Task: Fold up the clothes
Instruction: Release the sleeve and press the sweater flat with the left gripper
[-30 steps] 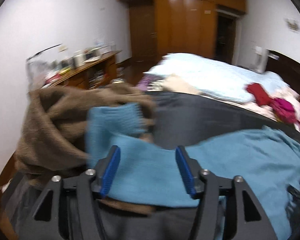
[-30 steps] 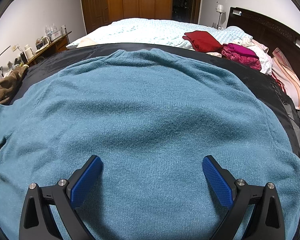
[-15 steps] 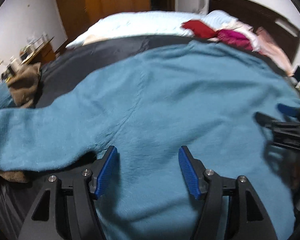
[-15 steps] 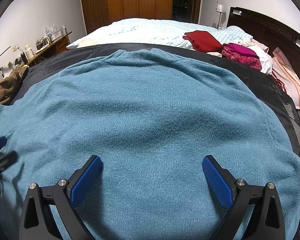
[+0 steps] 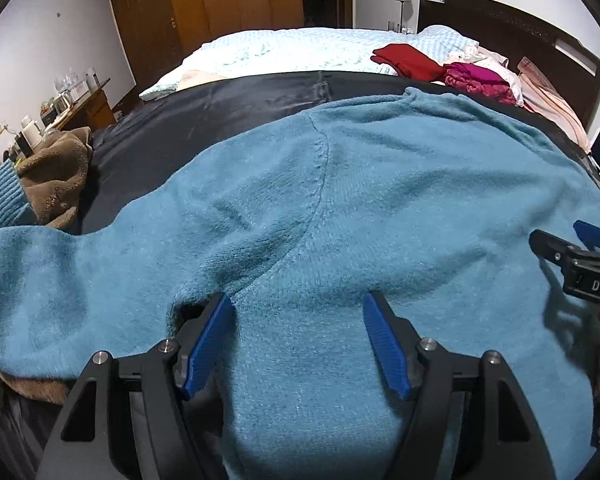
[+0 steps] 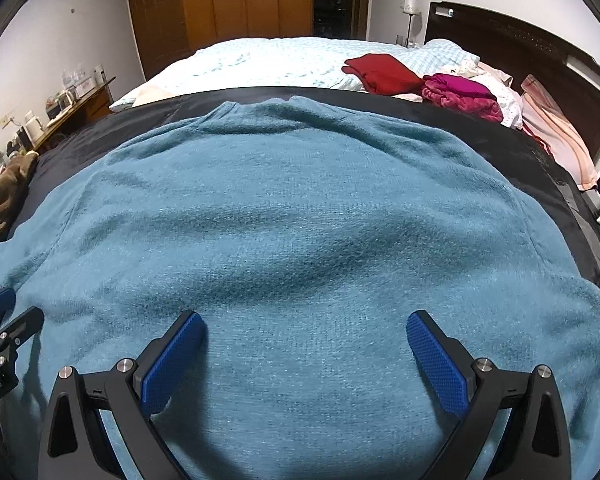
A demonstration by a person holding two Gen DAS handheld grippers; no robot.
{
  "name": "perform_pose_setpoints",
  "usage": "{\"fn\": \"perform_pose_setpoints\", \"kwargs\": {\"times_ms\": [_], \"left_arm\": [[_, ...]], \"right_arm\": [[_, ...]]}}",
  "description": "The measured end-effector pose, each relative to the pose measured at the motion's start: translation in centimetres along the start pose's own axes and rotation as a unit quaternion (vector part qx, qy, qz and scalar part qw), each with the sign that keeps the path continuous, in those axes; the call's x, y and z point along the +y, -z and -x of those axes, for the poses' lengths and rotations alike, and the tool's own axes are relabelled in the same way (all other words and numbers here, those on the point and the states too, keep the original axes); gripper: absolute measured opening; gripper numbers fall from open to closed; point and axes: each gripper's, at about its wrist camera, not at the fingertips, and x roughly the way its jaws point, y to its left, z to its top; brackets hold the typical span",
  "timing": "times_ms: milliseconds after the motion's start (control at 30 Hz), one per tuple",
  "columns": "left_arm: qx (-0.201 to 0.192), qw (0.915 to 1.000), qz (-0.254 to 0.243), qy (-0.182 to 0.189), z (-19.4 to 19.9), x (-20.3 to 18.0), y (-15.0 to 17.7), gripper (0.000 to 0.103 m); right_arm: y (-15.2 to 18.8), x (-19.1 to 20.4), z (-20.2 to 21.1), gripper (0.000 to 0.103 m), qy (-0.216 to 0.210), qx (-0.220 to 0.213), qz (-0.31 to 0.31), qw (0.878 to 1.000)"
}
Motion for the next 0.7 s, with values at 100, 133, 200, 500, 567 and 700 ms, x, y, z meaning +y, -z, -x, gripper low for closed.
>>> {"fn": "perform_pose_setpoints", "kwargs": {"times_ms": [100,133,200,500,567,700], "left_arm": [[0.002,1.0000,0.000,0.000,0.0,0.3,0.0,0.073],[0.003,1.0000,0.000,0.000,0.0,0.4,0.0,0.073],[0.005,1.0000,0.000,0.000,0.1,0.6,0.0,0.073],[-0.007,0.9995,0.007,0.031,3.6,-1.1,0.0,0.073],[-0.021,0.9984,-0.007,0.053,5.4,-2.8,0.0,0.076],[-0.036,0.9930,-0.036,0.106,7.3,-6.5,0.4,0.079]], "right_arm": [[0.0,0.7,0.0,0.103,-0.004,0.000,0.006,1.000],[0.1,0.9,0.0,0.103,-0.006,0.000,0.008,1.000],[0.1,1.1,0.0,0.103,-0.008,0.000,0.011,1.000],[2.1,-4.6,5.2,0.103,-0.135,-0.039,-0.026,0.990],[3.4,-7.0,7.9,0.103,-0.127,-0.065,-0.031,0.989],[6.8,-13.3,11.6,0.099,-0.109,-0.085,-0.069,0.988]]}}
